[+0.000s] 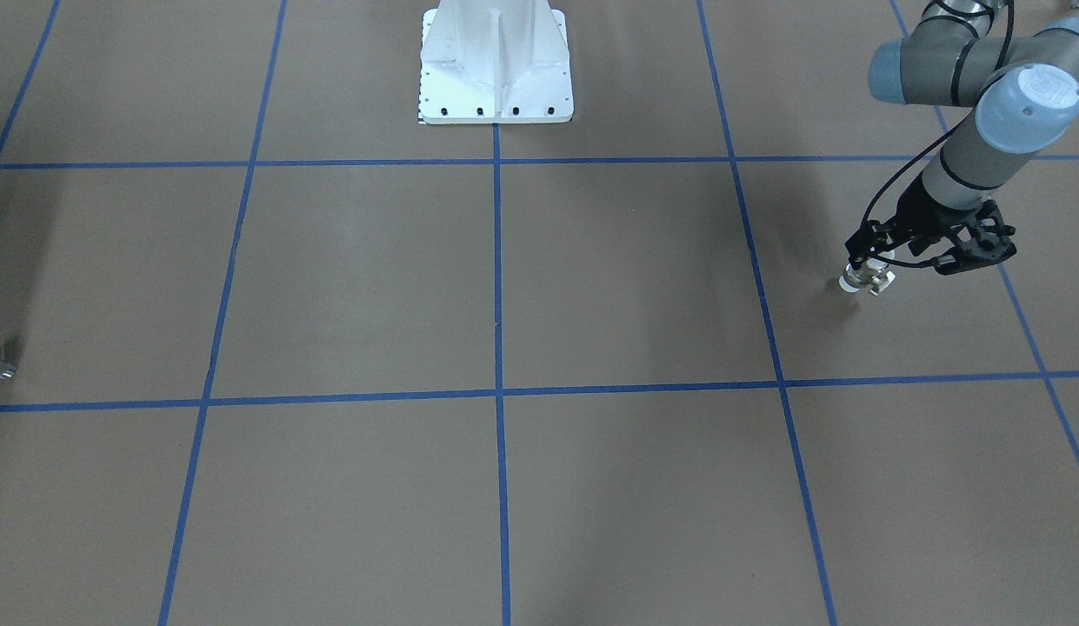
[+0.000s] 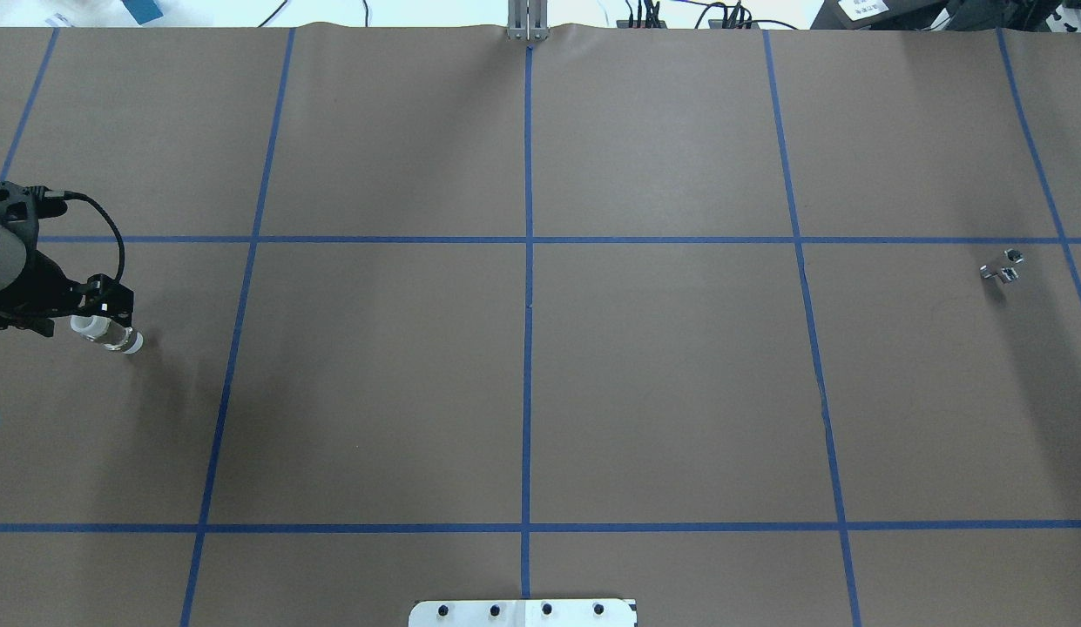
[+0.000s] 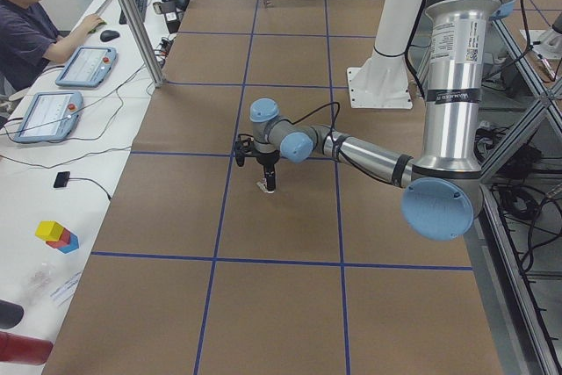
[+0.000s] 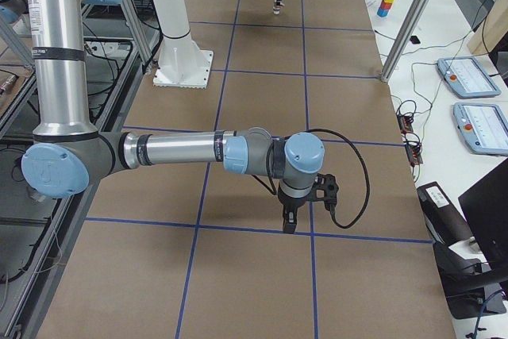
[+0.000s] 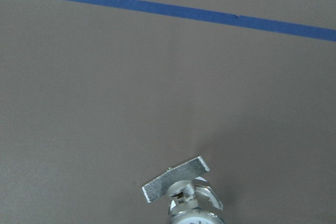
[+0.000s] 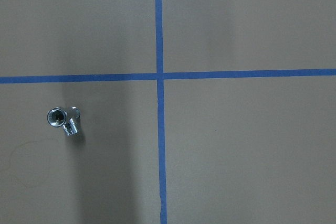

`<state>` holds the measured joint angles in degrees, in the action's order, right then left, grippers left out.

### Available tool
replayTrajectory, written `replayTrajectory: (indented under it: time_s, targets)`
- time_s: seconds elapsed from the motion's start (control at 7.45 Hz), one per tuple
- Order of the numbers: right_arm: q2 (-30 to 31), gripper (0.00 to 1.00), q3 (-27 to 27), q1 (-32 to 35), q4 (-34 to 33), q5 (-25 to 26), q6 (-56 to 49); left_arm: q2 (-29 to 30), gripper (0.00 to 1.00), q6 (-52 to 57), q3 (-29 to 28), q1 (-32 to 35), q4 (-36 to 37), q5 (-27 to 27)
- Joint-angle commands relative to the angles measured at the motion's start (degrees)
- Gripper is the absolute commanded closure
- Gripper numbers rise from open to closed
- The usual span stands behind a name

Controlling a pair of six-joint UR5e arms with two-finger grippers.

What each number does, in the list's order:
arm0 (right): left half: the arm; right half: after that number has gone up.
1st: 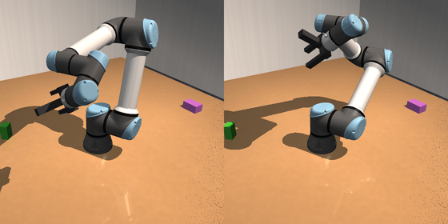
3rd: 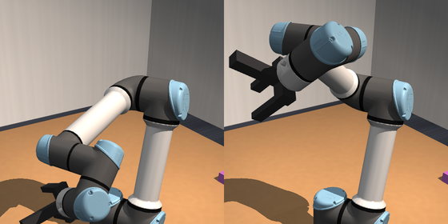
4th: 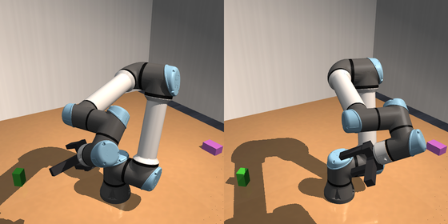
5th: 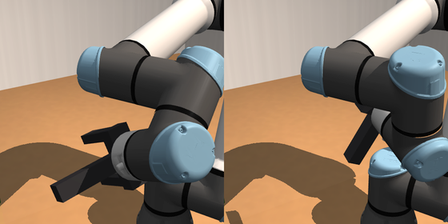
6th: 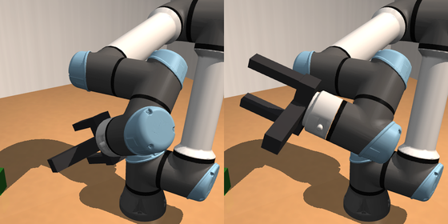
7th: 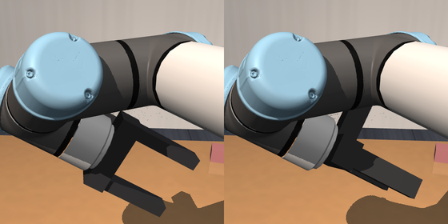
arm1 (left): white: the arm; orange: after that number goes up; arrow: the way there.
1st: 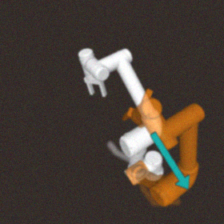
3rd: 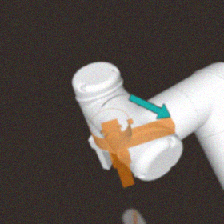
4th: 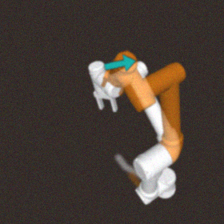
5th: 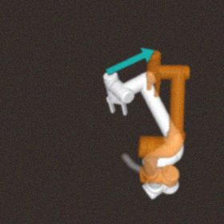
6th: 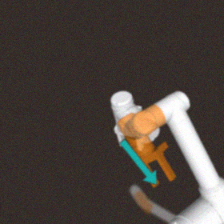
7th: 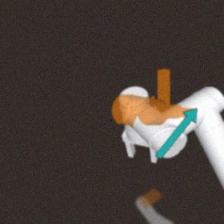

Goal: Assemble PPR valve and pipe with both arms
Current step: 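Close the left gripper on the valve and lift it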

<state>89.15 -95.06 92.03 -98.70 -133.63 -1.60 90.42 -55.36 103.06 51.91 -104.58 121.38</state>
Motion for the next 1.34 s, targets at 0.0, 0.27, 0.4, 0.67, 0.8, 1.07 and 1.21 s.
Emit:
replayTrajectory:
  time_s: [0.0, 0.27, 0.4, 0.67, 0.8, 1.07, 1.21]
  targets:
    - [0.0, 0.00, 0.1, 0.0, 0.0, -0.3, 0.0, 0.2, 0.00, 0.1, -0.8, -0.8, -0.2, 0.0]
    - [0.0, 0.00, 0.1, 0.0, 0.1, -0.3, 0.0, 0.1, 0.18, -0.1, -1.8, -0.8, -2.6, 0.1]
    - [0.0, 0.00, 0.1, 0.0, 0.0, -0.3, 0.0, 0.2, 0.32, 0.0, -1.8, -0.8, -2.6, 0.1]
    - [0.0, 0.00, 0.1, 0.0, 0.1, -0.3, 0.0, 0.2, 0.56, -0.1, -1.6, -0.8, -2.6, 0.2]
    - [0.0, 0.00, 0.1, 0.1, 0.0, -0.3, -0.1, 0.2, 0.72, 0.0, -1.6, -0.8, -2.6, 0.2]
    - [0.0, 0.00, 0.1, 0.0, 0.1, -0.3, 0.0, 0.2, 1.00, -0.2, -0.8, -0.7, -2.6, 0.1]
    - [0.0, 0.00, 0.1, 0.1, 0.1, -0.3, 0.0, 0.3, 1.00, -0.3, -0.2, -0.7, -2.4, 0.2]
